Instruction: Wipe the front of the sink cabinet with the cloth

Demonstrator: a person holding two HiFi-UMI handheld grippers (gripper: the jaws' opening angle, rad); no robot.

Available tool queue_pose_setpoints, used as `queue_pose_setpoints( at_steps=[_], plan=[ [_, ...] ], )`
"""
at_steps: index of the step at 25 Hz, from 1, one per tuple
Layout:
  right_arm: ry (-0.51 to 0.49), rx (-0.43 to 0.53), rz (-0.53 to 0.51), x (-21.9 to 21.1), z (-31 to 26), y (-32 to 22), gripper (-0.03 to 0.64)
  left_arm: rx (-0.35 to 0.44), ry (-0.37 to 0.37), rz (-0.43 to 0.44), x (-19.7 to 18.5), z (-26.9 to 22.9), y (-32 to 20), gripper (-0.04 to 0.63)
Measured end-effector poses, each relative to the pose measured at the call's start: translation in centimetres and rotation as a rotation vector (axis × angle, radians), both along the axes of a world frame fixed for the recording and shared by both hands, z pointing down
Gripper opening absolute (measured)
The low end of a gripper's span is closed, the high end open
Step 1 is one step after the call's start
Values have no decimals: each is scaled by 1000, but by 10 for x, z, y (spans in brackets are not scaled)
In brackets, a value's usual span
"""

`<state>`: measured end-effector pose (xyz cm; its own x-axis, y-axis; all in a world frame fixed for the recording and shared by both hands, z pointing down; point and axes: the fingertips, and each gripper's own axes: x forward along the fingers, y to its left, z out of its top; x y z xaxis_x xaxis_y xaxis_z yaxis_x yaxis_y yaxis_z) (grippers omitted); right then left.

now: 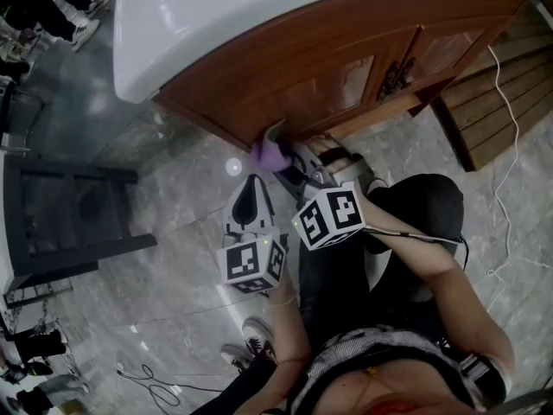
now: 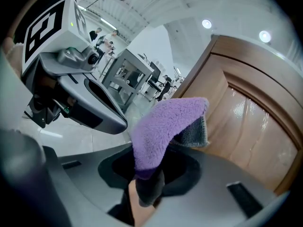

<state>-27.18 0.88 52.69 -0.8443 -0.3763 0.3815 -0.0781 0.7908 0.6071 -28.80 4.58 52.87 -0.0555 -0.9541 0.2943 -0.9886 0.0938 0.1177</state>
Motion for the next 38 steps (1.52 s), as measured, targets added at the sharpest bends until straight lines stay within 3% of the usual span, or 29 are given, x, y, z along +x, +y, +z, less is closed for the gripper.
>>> queue_pose_setpoints(
  at_steps=[17,21,38],
  plan=[
    [38,55,71,26,3,-21,164,5,6,44,17,1,-13,0],
    [19,7,112,38,2,-34,164,3,12,63,24,2,-18,0],
    [21,-2,222,77,5,-62,164,13,33,138,47,7,-39,0]
  ],
)
